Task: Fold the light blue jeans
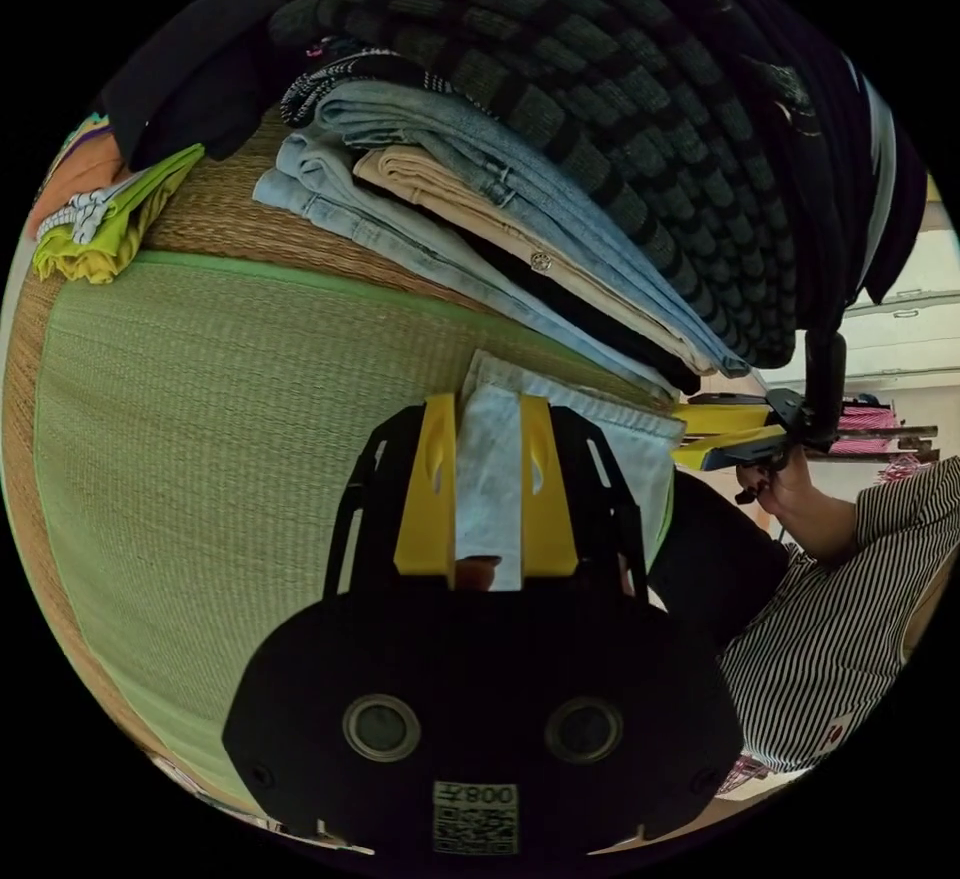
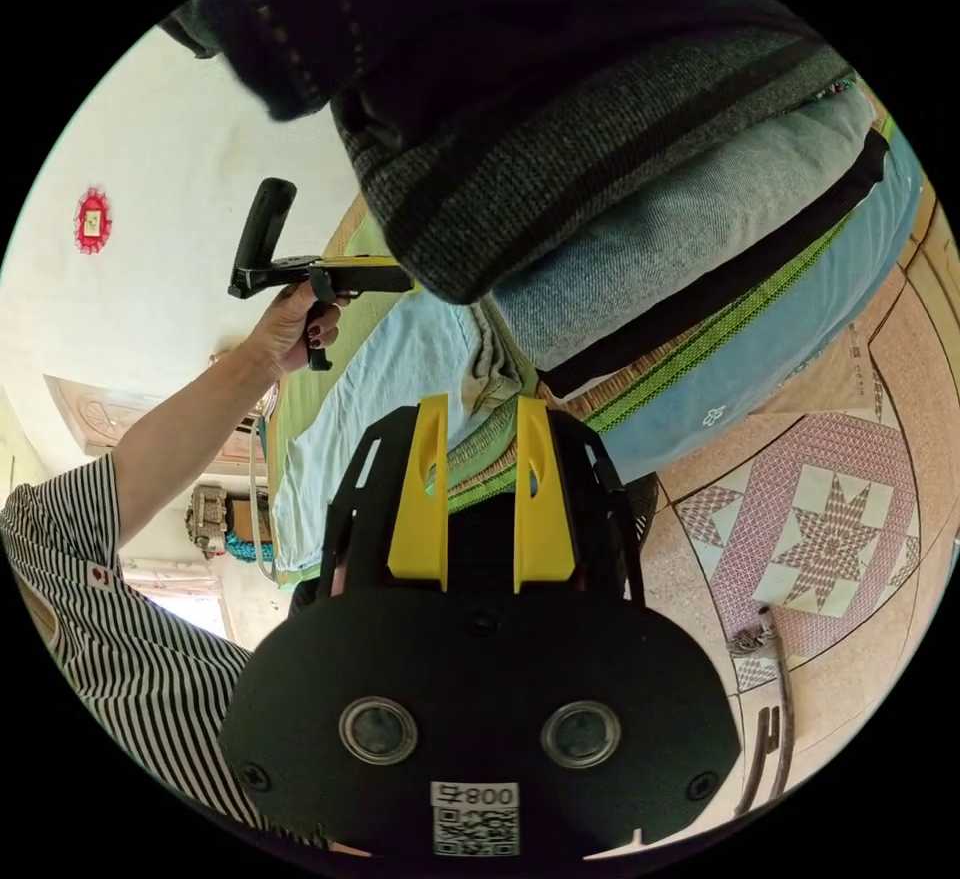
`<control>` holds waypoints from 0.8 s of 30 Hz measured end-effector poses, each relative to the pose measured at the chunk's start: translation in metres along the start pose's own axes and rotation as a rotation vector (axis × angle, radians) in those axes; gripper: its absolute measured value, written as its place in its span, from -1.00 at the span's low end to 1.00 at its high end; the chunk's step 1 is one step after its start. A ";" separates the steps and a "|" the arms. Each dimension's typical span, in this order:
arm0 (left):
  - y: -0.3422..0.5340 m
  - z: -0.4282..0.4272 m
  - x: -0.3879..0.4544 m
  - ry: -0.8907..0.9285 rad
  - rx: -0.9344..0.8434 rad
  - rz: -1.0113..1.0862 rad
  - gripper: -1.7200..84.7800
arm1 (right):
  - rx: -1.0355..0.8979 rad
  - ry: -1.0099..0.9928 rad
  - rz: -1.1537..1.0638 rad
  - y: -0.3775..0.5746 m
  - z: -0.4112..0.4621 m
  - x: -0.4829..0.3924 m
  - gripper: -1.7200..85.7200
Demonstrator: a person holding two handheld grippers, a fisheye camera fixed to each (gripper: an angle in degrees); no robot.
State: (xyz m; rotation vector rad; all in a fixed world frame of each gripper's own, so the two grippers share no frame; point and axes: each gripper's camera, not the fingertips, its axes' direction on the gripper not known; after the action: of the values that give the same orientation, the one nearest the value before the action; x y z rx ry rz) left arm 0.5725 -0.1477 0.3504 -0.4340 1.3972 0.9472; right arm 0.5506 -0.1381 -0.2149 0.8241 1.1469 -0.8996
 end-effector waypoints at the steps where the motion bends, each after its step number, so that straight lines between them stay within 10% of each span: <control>1: -0.005 0.002 -0.001 0.008 -0.001 0.009 -0.75 | -0.003 -0.001 -0.001 0.000 -0.001 0.001 -0.73; 24: -0.029 0.003 0.010 0.094 0.036 0.007 -0.89 | 0.021 -0.083 0.027 0.004 -0.001 0.018 -0.81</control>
State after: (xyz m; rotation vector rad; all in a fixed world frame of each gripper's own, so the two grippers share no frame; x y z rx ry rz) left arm 0.5956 -0.1586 0.3335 -0.4514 1.4996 0.9162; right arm 0.5573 -0.1387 -0.2320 0.8101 1.0536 -0.9160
